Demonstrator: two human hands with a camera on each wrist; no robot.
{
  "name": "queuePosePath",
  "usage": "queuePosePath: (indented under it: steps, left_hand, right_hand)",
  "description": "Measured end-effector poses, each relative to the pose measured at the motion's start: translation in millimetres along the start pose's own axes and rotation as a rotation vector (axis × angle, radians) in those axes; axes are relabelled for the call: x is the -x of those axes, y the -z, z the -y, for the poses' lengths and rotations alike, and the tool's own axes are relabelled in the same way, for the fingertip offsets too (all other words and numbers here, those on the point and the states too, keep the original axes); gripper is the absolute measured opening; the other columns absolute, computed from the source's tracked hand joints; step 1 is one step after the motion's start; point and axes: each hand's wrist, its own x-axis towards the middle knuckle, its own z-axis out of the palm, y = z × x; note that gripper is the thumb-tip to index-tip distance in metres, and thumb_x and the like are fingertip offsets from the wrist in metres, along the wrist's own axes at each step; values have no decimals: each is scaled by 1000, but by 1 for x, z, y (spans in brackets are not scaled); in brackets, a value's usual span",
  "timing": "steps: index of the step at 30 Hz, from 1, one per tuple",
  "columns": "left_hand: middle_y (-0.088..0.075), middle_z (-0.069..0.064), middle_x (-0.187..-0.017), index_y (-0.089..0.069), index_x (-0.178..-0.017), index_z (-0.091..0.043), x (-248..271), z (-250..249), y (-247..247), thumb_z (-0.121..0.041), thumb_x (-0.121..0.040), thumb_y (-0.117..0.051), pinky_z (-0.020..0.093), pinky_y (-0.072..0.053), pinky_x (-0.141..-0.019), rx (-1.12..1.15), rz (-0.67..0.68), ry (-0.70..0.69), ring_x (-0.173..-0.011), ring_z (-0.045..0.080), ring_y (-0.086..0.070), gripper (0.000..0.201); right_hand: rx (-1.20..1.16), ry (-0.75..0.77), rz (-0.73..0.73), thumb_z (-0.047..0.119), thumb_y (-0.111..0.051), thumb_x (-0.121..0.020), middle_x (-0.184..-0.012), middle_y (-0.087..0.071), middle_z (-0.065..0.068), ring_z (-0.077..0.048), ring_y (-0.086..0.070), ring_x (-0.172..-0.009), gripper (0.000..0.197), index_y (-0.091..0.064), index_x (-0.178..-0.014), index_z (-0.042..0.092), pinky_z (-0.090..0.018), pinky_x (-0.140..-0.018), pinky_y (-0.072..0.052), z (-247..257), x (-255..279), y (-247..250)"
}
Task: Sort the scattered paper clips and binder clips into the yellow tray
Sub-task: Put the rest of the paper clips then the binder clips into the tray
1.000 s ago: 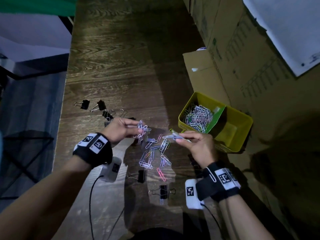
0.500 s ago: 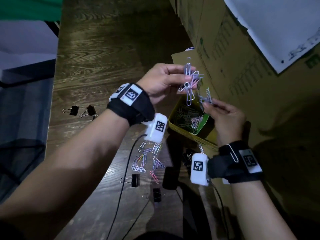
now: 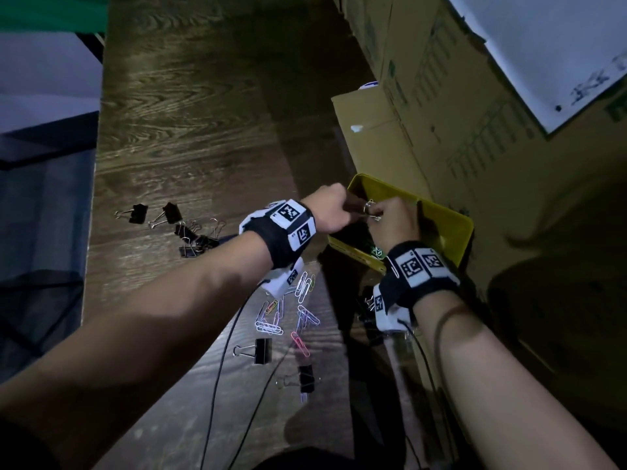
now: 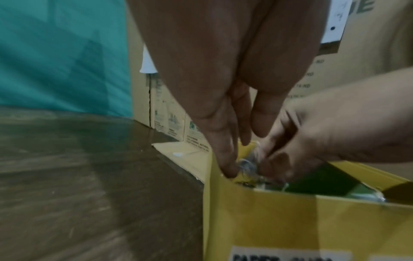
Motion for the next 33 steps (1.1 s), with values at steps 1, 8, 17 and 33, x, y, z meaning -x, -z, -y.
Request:
queuePosePath:
  steps: [1,8,17,33]
  left_hand:
    - [-70,5,-96,-66,-112,-23,1,4,4,-24,-85,-59,21,-48,-74,46,-16,-35,-90,19,-66,28]
    - [-68,3,-105,-66,-109,-15,15,73,4,-6,-89,-49,27,-47,-93,118,-354,0,-92,16,-65,27]
    - [-3,-7,-156,-13,-147,-24,68,149,-82,-28,-99,-31,48,-7,-117,-437,117,-238,-144,13,3,51]
    - [-29,4,-146,-17,-144,-34,199,170,-145,-38,-76,-66,51,-36,-106,-45,-348,-97,-132,21,-33,84]
  right_hand:
    - [29,6,48,10,-68,-82,-118,-63,-13,-28,-54,-114,30,-66,-112,10,-36,-100,-44,-2,1,0]
    - [-51,270,-7,16,-65,-86,-112,-66,-5,-18,-59,-103,27,-67,-112,13,-9,-93,-35,13,30,8]
    - [288,381,696,25,-70,-79,-82,-70,-6,-23,-67,-77,9,-69,-74,17,-29,-74,-54,-1,110,-66]
    - [289,378,474,38,-74,-76,-129,-45,-8,-26,-48,-117,62,-46,-127,18,-36,-94,-43,-13,117,-93]
